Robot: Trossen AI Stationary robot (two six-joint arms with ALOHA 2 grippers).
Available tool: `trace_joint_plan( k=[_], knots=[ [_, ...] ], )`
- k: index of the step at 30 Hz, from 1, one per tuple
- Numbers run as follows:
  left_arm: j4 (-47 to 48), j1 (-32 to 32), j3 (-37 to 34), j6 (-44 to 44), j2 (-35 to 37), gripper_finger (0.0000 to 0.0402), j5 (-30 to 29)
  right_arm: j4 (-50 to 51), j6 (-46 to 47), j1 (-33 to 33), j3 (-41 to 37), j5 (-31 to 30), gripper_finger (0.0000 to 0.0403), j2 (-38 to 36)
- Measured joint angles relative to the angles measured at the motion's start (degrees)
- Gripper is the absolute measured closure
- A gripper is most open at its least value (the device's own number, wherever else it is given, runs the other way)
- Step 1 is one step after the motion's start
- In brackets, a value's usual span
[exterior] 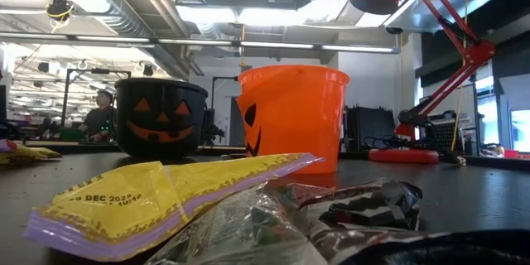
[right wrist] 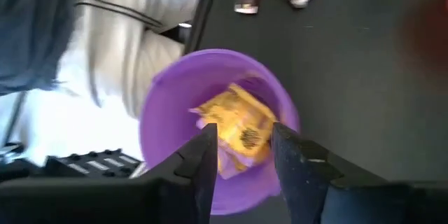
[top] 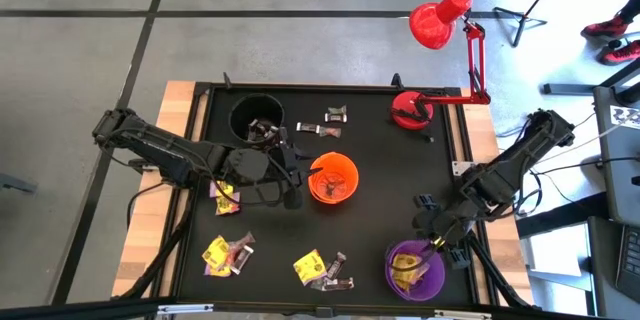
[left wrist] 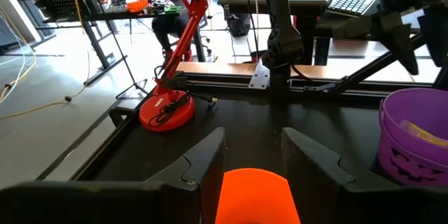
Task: Sort candy
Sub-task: Adjust the purple bucket
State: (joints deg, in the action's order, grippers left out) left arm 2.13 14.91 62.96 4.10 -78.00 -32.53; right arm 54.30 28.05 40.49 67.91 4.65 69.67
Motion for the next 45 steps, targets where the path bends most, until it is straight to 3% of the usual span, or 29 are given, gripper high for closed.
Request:
trace_joint_plan(
  k=[8,21,27,35,45],
  knots=[
    [0.0,-0.6,0.0,0.4,0.0,0.0269,0.0,7.9,0.0,0.0,2.7,-9.7,0.0275,0.0],
    [-0.2,-0.7,0.1,1.4,-1.3,0.0269,-0.1,9.0,1.7,0.0,-2.5,-10.7,0.0276,0.0],
    [0.3,-1.2,0.1,1.6,-3.4,0.0269,-0.1,7.7,4.1,0.0,-6.1,-8.0,0.0276,0.0],
    [-3.8,-2.0,0.1,2.9,-4.9,0.0269,1.3,-2.1,6.2,0.0,-11.6,-0.4,0.0276,0.0],
    [-7.2,-1.2,0.1,-0.4,-4.8,0.0269,3.5,-4.9,6.5,0.0,-15.6,0.8,0.0276,0.0]
  ],
)
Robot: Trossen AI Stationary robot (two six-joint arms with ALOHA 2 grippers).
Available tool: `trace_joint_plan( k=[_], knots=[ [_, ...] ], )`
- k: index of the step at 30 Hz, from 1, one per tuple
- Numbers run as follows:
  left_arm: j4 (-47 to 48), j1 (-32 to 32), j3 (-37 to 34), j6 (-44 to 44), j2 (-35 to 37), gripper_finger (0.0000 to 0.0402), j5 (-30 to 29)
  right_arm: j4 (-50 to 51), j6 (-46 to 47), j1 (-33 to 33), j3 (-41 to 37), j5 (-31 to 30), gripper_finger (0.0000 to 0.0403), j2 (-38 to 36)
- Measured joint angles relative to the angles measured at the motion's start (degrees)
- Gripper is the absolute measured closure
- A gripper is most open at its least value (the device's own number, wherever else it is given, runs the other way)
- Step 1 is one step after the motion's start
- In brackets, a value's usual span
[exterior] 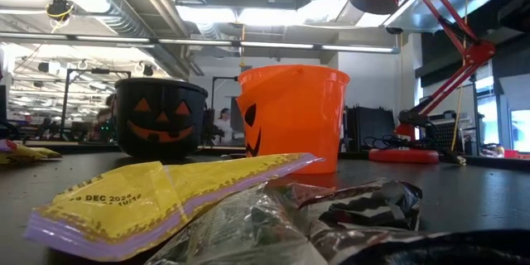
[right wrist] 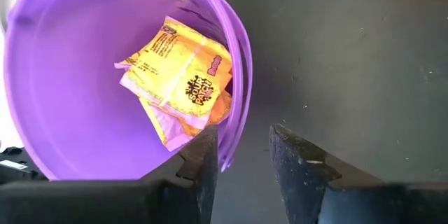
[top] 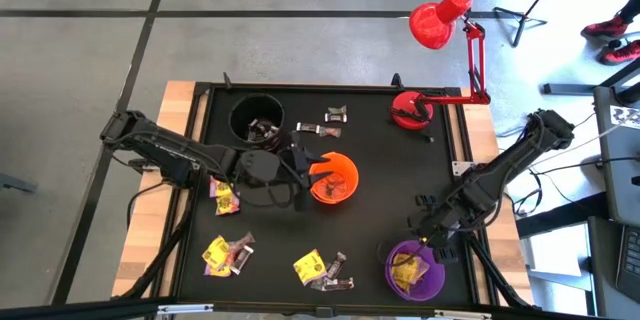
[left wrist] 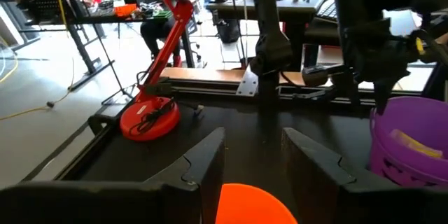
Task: Sort candy
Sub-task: Adjust the purple bucket
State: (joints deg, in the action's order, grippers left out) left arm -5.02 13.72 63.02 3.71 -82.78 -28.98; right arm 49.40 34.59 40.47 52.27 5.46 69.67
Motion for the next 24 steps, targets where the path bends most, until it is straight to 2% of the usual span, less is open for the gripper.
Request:
trace_joint_plan(
  k=[12,17,24],
  knots=[
    [-0.2,-0.1,0.0,0.1,0.0,0.0269,-0.3,0.6,0.1,0.0,0.0,-1.9,0.0276,0.0],
    [-0.2,-0.6,0.0,0.2,0.0,0.0269,-0.4,3.8,0.1,0.0,0.0,-2.2,0.0276,0.0],
    [-0.2,-1.3,0.0,0.4,0.0,0.0269,-0.4,8.6,0.1,0.0,0.0,-6.3,0.0276,0.0]
  ],
)
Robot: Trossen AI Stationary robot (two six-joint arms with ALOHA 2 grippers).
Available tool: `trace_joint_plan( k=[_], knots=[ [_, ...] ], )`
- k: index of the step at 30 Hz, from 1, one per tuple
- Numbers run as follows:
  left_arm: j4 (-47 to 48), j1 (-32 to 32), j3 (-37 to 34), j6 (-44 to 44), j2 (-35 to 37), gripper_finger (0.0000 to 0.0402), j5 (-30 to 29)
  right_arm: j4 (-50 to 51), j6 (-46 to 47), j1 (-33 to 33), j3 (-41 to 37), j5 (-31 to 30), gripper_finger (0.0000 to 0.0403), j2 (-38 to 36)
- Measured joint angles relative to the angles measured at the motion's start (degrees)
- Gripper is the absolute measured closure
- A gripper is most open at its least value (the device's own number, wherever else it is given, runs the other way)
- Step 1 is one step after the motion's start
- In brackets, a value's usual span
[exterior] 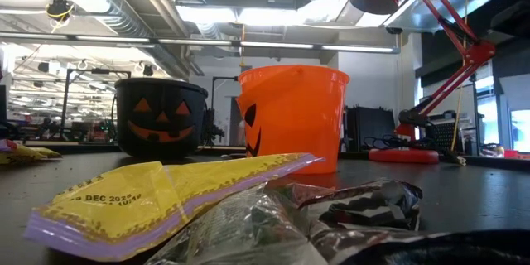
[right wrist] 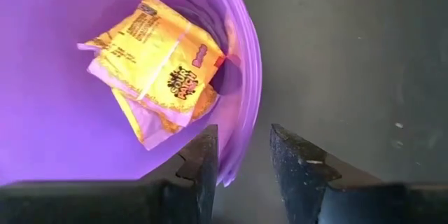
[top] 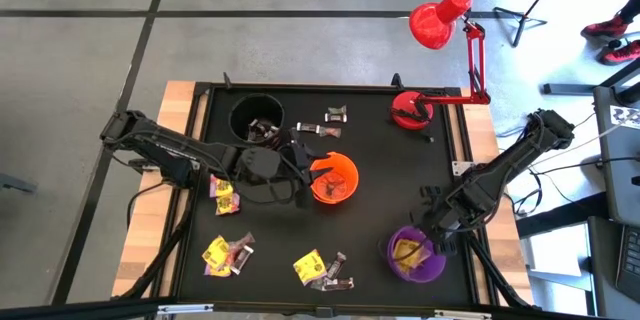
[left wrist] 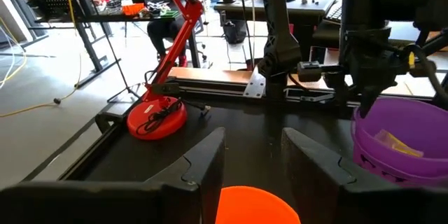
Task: Sort candy
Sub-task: Adjust the purple bucket
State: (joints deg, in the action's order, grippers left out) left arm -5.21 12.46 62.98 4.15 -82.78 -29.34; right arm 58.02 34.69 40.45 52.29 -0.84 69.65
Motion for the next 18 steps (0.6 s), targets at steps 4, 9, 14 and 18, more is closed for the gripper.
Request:
trace_joint_plan(
  k=[4,9,14,18],
  knots=[
    [0.0,-0.1,0.0,0.2,0.0,0.0269,0.0,2.0,0.0,0.0,0.0,-1.7,0.0276,0.0],
    [0.0,-0.1,0.0,0.2,0.0,0.0269,0.0,4.4,0.0,-0.3,0.0,-4.7,0.0276,0.0],
    [0.0,-0.1,0.0,0.2,0.0,0.0269,0.0,6.4,-0.1,-3.0,0.0,-5.2,0.0276,0.0],
    [0.0,-0.1,0.0,0.2,0.0,0.0269,0.0,7.0,-1.4,-5.3,0.0,-5.0,0.0276,0.0]
  ],
)
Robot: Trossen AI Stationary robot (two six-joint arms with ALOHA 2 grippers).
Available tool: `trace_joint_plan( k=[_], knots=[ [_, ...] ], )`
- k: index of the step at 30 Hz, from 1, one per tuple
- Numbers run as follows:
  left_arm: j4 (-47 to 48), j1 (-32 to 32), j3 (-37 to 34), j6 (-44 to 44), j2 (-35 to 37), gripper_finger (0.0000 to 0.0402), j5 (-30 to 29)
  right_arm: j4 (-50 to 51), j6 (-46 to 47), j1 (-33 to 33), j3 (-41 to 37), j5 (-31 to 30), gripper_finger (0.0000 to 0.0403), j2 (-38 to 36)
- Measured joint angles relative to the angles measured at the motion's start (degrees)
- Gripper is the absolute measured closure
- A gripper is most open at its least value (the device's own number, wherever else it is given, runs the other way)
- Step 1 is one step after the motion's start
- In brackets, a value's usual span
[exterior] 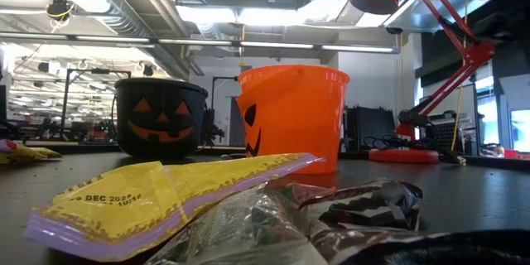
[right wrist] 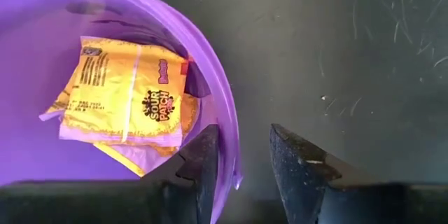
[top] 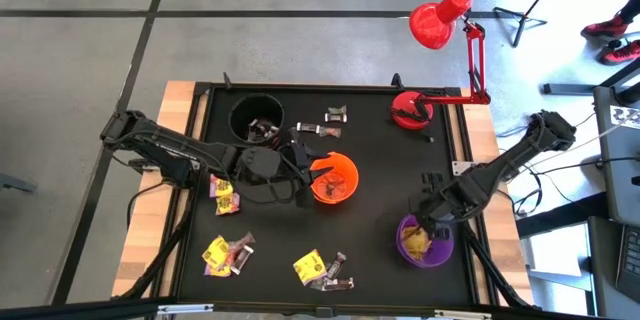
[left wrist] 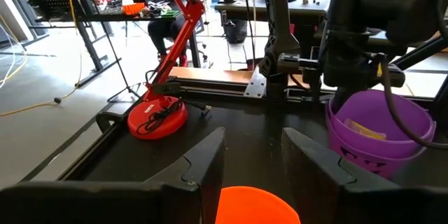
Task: Sort candy
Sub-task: Adjust the purple bucket, then put the brown chocolate bar into the black bucket
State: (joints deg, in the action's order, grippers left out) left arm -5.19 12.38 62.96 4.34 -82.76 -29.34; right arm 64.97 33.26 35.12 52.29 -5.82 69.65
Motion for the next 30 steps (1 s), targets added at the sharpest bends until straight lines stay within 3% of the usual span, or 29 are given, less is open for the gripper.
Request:
trace_joint_plan(
  k=[9,21,25,30],
  knots=[
    [0.0,0.0,0.0,0.0,0.0,0.0269,0.0,1.6,-2.2,-1.9,0.8,0.3,0.0276,0.0],
    [0.0,0.0,0.0,0.0,0.0,0.0269,0.0,3.9,-4.1,-1.8,10.2,-2.1,0.0276,0.0],
    [0.0,0.0,0.0,0.0,0.0,0.0269,0.0,1.7,-8.2,-1.8,13.1,-6.8,0.0276,-0.1],
    [0.0,0.0,0.0,0.0,0.0,0.0269,0.0,-8.6,-17.4,-1.8,13.5,-16.4,0.0276,0.0]
  ],
)
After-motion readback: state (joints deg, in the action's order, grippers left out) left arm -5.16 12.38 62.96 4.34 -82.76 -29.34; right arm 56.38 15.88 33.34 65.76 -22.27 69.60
